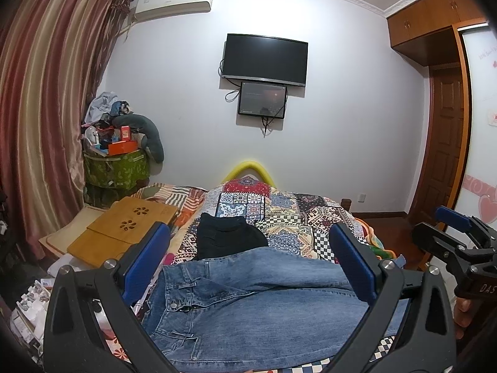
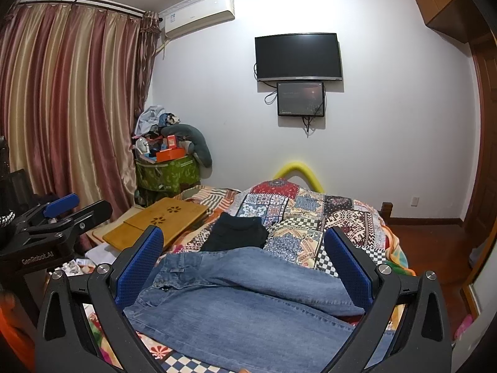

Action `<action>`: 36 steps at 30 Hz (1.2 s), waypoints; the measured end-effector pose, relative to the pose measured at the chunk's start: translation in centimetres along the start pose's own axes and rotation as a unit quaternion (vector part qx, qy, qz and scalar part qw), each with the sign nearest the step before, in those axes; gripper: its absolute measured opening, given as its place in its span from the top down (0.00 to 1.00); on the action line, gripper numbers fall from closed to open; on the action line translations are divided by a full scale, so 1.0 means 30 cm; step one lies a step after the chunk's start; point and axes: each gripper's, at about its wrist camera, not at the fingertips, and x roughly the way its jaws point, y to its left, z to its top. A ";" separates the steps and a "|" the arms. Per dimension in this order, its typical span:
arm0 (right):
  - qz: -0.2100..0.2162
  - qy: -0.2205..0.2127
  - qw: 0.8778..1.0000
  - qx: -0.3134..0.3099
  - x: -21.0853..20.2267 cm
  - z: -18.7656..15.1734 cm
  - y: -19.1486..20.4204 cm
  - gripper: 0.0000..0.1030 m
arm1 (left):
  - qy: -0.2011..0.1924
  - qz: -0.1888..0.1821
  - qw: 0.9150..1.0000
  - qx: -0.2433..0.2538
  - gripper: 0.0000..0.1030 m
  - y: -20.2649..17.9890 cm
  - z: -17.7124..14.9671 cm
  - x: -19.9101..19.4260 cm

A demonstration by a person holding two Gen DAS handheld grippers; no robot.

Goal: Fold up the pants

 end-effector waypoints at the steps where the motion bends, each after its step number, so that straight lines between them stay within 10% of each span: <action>1: 0.000 0.000 1.000 0.000 -0.001 -0.001 -0.001 0.00 | 0.000 0.001 1.000 0.000 0.00 0.000 0.000 0.000; 36: -0.009 0.001 1.000 0.002 -0.018 0.004 -0.013 0.00 | -0.001 0.003 1.000 0.004 0.00 -0.025 0.010 -0.002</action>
